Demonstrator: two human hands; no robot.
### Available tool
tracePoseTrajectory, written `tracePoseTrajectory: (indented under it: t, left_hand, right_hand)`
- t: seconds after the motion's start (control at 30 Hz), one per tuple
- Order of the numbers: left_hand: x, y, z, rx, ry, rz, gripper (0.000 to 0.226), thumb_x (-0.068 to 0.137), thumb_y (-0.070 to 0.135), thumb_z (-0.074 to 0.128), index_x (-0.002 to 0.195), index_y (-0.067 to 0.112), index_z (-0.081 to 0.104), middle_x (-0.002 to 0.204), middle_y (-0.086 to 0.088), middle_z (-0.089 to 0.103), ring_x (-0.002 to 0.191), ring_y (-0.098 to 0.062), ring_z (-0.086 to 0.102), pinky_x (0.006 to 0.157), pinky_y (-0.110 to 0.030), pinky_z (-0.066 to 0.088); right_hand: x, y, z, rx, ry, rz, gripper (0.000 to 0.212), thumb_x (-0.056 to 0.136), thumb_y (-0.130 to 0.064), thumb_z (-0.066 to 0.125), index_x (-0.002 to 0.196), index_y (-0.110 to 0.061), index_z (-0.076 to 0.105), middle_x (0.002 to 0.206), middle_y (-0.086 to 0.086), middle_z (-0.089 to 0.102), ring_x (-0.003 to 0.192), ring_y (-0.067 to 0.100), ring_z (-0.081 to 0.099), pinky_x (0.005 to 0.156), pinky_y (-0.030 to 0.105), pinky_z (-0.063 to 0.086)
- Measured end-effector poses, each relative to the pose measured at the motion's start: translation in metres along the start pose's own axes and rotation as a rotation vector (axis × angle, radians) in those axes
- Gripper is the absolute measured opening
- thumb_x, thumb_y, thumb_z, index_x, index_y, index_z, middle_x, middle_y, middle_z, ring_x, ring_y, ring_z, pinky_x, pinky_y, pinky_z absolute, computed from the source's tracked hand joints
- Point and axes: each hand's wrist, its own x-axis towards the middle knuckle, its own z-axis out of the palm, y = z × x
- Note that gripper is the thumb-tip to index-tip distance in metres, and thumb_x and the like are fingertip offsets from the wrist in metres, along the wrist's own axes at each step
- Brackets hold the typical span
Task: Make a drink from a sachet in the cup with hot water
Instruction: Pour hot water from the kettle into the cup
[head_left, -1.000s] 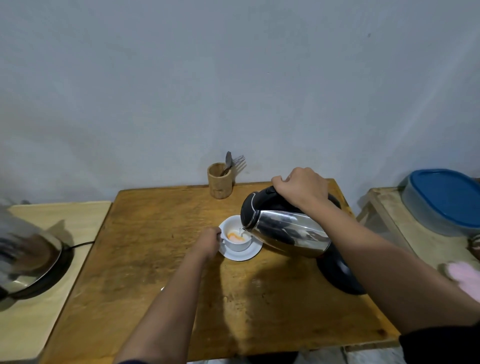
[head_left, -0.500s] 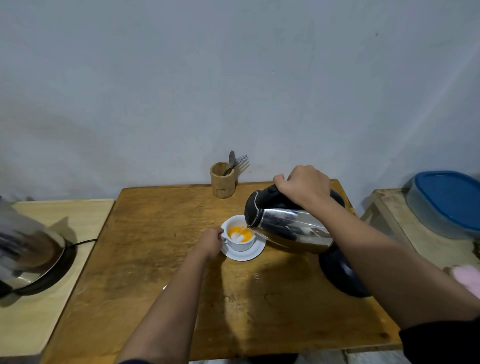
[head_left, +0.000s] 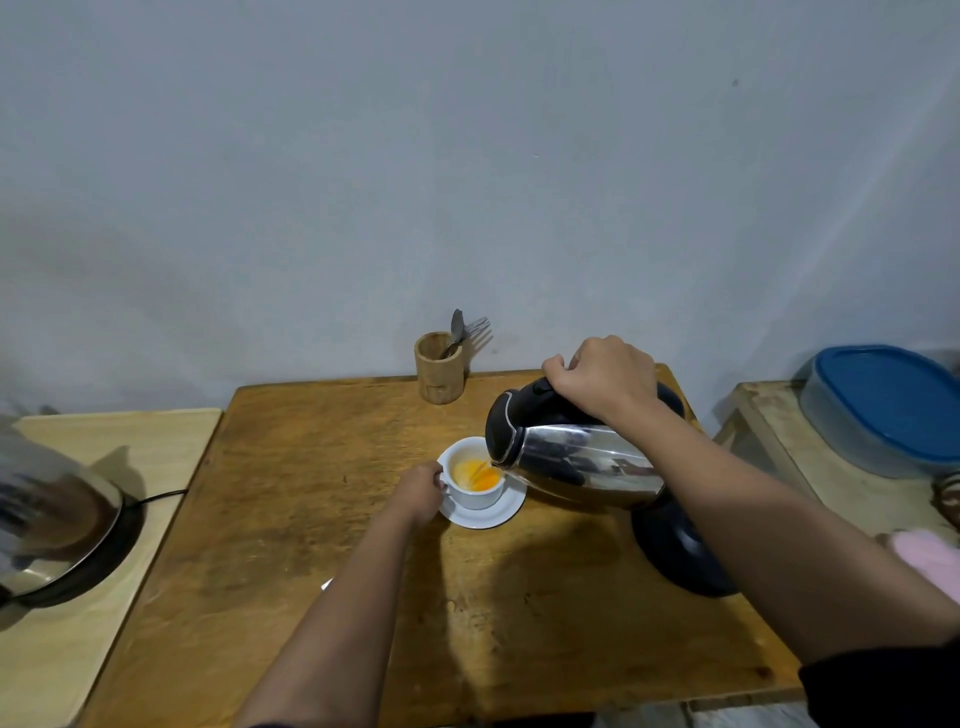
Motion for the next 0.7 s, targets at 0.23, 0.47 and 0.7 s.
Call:
tracePoseTrajectory:
  t: [0.23, 0.47, 0.7]
  left_hand:
    - [-0.0025, 0.0036, 0.0042, -0.006, 0.025, -0.003, 0.034, 0.093, 0.004, 0.038, 0.125, 0.002, 0.052, 0.125, -0.021, 0.058, 0.111, -0.033, 0.055, 0.084, -0.033, 0.042]
    - [-0.0023, 0.0024, 0.0023, -0.03, 0.009, -0.005, 0.035, 0.093, 0.003, 0.039, 0.125, 0.002, 0.051, 0.126, -0.021, 0.057, 0.111, -0.032, 0.054, 0.08, -0.03, 0.038]
    - [-0.0026, 0.0035, 0.0013, -0.038, -0.001, -0.018, 0.037, 0.093, 0.004, 0.04, 0.128, 0.004, 0.049, 0.129, -0.02, 0.056, 0.113, -0.032, 0.054, 0.088, -0.034, 0.043]
  right_hand:
    - [-0.0055, -0.0027, -0.0007, -0.043, 0.024, -0.057, 0.051, 0.085, -0.041, 0.042, 0.044, -0.012, 0.046, 0.042, -0.002, 0.038, 0.043, 0.017, 0.038, 0.048, 0.023, 0.03]
    - [-0.0045, -0.0037, -0.0019, -0.063, 0.051, -0.055, 0.05, 0.085, -0.041, 0.042, 0.048, -0.009, 0.053, 0.042, -0.002, 0.038, 0.044, 0.018, 0.039, 0.048, 0.024, 0.031]
    - [-0.005, -0.0025, -0.0025, -0.079, 0.062, -0.058, 0.051, 0.085, -0.041, 0.042, 0.049, -0.008, 0.055, 0.042, -0.001, 0.039, 0.044, 0.017, 0.039, 0.049, 0.025, 0.033]
